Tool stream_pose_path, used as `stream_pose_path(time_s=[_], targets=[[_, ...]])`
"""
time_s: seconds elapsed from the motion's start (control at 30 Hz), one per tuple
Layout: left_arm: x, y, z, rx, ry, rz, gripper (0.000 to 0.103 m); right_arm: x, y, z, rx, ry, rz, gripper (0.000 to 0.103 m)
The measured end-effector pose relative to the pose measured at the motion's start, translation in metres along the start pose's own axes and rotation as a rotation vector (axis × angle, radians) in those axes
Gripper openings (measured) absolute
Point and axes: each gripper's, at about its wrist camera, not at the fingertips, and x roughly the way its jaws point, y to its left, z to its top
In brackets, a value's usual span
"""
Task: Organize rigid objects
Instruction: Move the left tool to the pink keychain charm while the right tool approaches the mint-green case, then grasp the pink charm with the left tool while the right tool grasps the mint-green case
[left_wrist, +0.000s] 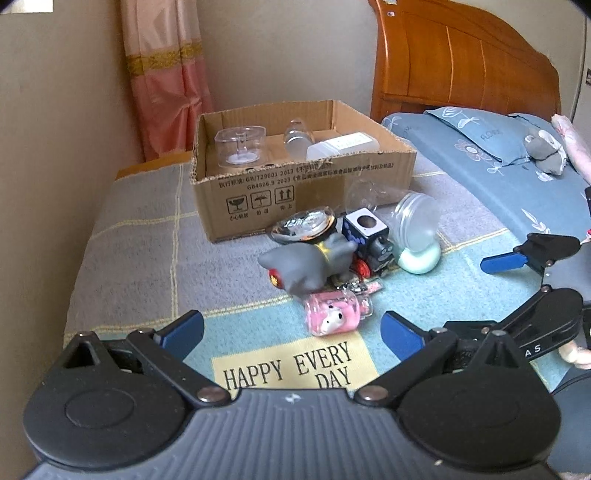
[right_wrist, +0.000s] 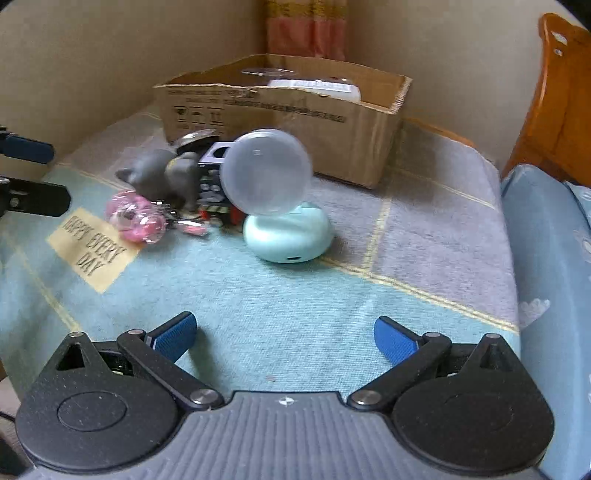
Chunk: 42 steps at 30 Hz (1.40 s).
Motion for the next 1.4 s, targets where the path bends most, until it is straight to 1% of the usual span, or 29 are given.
stream_pose_path(time_s=[0.13, 0.27, 0.37, 0.5, 0.57, 0.67, 0.73, 0.8, 0.87, 1.07, 1.13, 1.23, 1.27, 1.33, 1.37, 1.4], targets=[[0.009, -0.012, -0.003, 0.010, -0.003, 0.059, 0.102, -0.001, -0.001, -0.002, -0.010, -0.007, 0.009, 0.103], [0.022, -0.032, -0.009, 0.088, -0.031, 0.125, 0.102, -0.002, -0.001, -0.002, -0.013, -0.008, 0.010, 0.103], [0.030, -0.041, -0.010, 0.102, -0.034, 0.126, 0.102, -0.002, -0.001, -0.004, -0.018, -0.015, 0.015, 0.103], [0.044, -0.044, -0.007, 0.050, -0.004, 0.102, 0.101, -0.003, -0.001, -0.005, -0.029, -0.013, 0.023, 0.103], [0.050, -0.045, -0.005, 0.035, 0.015, 0.099, 0.098, -0.003, -0.001, -0.005, -0.034, -0.015, 0.028, 0.103], [0.055, -0.047, -0.002, 0.022, 0.040, 0.091, 0.098, -0.003, -0.001, -0.005, -0.041, -0.015, 0.035, 0.103], [0.053, -0.047, 0.000, 0.033, 0.047, 0.085, 0.098, -0.002, -0.001, -0.005, -0.043, -0.014, 0.037, 0.103], [0.048, -0.046, 0.002, 0.045, 0.050, 0.096, 0.098, -0.003, -0.002, -0.005, -0.046, -0.014, 0.040, 0.103], [0.038, -0.041, 0.006, 0.035, 0.048, 0.108, 0.098, -0.003, -0.002, -0.005, -0.050, -0.015, 0.043, 0.103], [0.007, -0.032, 0.013, 0.003, 0.033, 0.103, 0.099, -0.003, -0.002, -0.005, -0.060, -0.019, 0.052, 0.103], [0.006, -0.031, 0.011, -0.014, 0.024, 0.089, 0.099, -0.003, -0.002, -0.005, -0.061, -0.021, 0.053, 0.103], [0.019, -0.034, 0.005, -0.035, 0.024, 0.069, 0.098, -0.003, -0.001, -0.005, -0.060, -0.021, 0.053, 0.103], [0.026, -0.035, 0.002, -0.047, 0.026, 0.060, 0.097, -0.003, -0.001, -0.006, -0.060, -0.022, 0.052, 0.103], [0.037, -0.040, -0.004, -0.067, 0.032, 0.043, 0.086, -0.003, -0.001, -0.005, -0.061, -0.020, 0.053, 0.103], [0.043, -0.042, -0.006, -0.072, 0.031, 0.031, 0.078, -0.002, -0.001, -0.005, -0.062, -0.020, 0.053, 0.103], [0.047, -0.043, -0.007, -0.076, 0.029, 0.028, 0.073, -0.002, -0.001, -0.005, -0.062, -0.020, 0.054, 0.103]])
